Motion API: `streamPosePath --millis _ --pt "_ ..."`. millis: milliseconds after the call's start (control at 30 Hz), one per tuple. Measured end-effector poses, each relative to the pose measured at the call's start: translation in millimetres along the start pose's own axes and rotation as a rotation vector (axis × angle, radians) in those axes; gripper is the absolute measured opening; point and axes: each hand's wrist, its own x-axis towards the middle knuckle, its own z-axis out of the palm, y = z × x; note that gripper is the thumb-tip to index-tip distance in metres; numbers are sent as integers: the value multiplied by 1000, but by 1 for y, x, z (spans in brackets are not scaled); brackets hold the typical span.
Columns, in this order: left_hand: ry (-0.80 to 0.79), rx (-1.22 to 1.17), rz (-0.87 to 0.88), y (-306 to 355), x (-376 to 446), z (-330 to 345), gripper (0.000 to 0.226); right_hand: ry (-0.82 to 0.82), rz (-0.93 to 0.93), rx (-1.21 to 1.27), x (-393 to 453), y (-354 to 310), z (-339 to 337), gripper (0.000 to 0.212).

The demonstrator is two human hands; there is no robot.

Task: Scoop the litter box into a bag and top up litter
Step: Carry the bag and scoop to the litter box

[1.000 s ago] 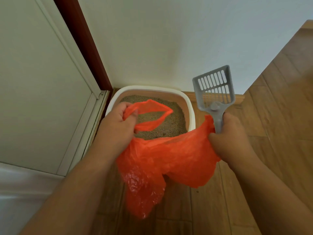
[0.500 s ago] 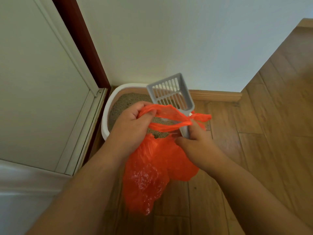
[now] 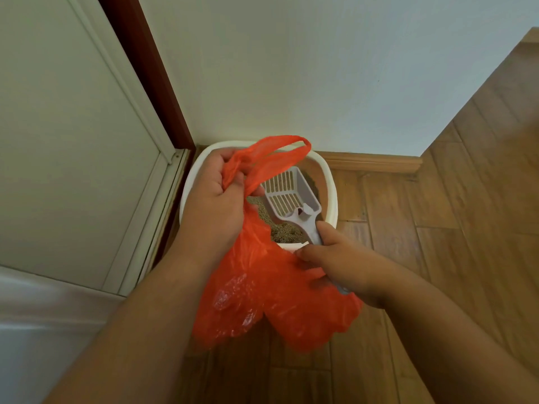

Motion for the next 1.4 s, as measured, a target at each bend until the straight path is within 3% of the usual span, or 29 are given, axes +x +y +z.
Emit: streamPosePath --millis 100,300,433,500,633,733,867,1000,1100,1200,1300,1400 --pt "14 109 40 -3 2 -4 37 36 39 23 5 3 0 34" --pt "78 583 217 -17 5 -15 80 110 51 133 11 4 -12 27" --pt "56 870 318 -17 3 -16 72 167 42 143 10 1 -8 47" --pt "-42 886 316 -15 3 -14 52 182 21 187 10 0 -6 47" --pt "-427 864 444 -10 -4 -12 15 219 -24 217 5 -4 -4 46" --pt "-598 994 504 -11 -9 -6 28 262 -41 187 5 -5 -6 31" --pt "-701 1110 338 -17 -9 -2 31 290 -37 133 6 -5 -6 25" --pt "-568 1068 212 -20 -9 -3 20 311 -49 -34 5 -3 -7 20" --pt "-442 970 240 -18 -7 -4 23 312 -78 -139 5 -3 -6 22" --pt "-489 948 214 -14 -4 -3 28 294 -77 -184 4 -3 -4 16" --pt "-575 1048 169 -14 -1 -1 48 274 -70 -226 3 -5 -3 11" --pt "-477 991 272 -16 -1 -2 39 283 -78 -295 3 -5 -3 11"
